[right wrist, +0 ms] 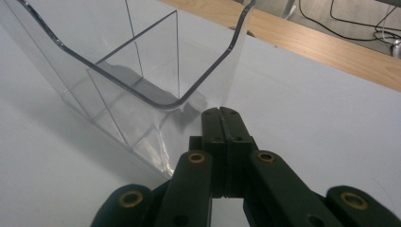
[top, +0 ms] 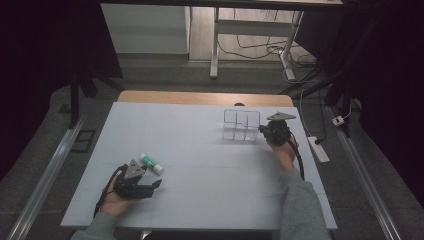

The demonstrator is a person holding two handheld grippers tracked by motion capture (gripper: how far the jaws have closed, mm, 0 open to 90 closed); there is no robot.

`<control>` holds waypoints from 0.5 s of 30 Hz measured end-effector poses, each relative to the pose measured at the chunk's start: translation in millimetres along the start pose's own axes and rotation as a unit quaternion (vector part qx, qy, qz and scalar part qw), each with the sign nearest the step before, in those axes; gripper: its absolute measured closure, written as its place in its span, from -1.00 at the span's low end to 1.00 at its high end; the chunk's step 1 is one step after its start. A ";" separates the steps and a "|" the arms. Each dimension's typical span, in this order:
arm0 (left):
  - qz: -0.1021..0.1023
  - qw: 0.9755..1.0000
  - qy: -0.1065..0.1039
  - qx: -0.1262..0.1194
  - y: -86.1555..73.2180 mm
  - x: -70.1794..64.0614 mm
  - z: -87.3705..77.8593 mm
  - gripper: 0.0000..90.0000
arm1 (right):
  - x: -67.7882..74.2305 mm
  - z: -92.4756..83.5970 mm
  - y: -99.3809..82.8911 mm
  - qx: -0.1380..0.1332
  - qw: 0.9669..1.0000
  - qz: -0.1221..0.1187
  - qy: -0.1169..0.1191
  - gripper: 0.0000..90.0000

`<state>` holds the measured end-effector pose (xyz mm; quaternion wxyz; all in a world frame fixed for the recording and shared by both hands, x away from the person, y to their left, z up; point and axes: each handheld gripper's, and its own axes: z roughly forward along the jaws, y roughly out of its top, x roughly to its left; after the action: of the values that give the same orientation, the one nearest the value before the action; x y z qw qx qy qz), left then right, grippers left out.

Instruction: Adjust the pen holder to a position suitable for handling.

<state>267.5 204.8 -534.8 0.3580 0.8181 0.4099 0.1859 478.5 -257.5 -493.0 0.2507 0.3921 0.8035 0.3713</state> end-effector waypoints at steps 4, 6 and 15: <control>0.000 1.000 0.001 -0.001 0.0 0.7 -0.5 -0.42 | 5.9 3.5 4.7 0.000 1.000 -0.010 0.004 0.99; 0.000 1.000 0.002 0.001 -0.1 0.8 -0.2 -0.42 | 8.7 5.5 7.5 0.002 1.000 -0.012 0.006 0.99; -0.007 1.000 -0.006 0.000 0.1 1.2 -0.8 -0.42 | 24.5 13.4 17.9 0.000 1.000 -0.020 0.022 0.99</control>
<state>267.8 206.1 -534.1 0.3614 0.8166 0.4132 0.1785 481.9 -224.7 -489.6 0.2400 0.3678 0.8165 0.3749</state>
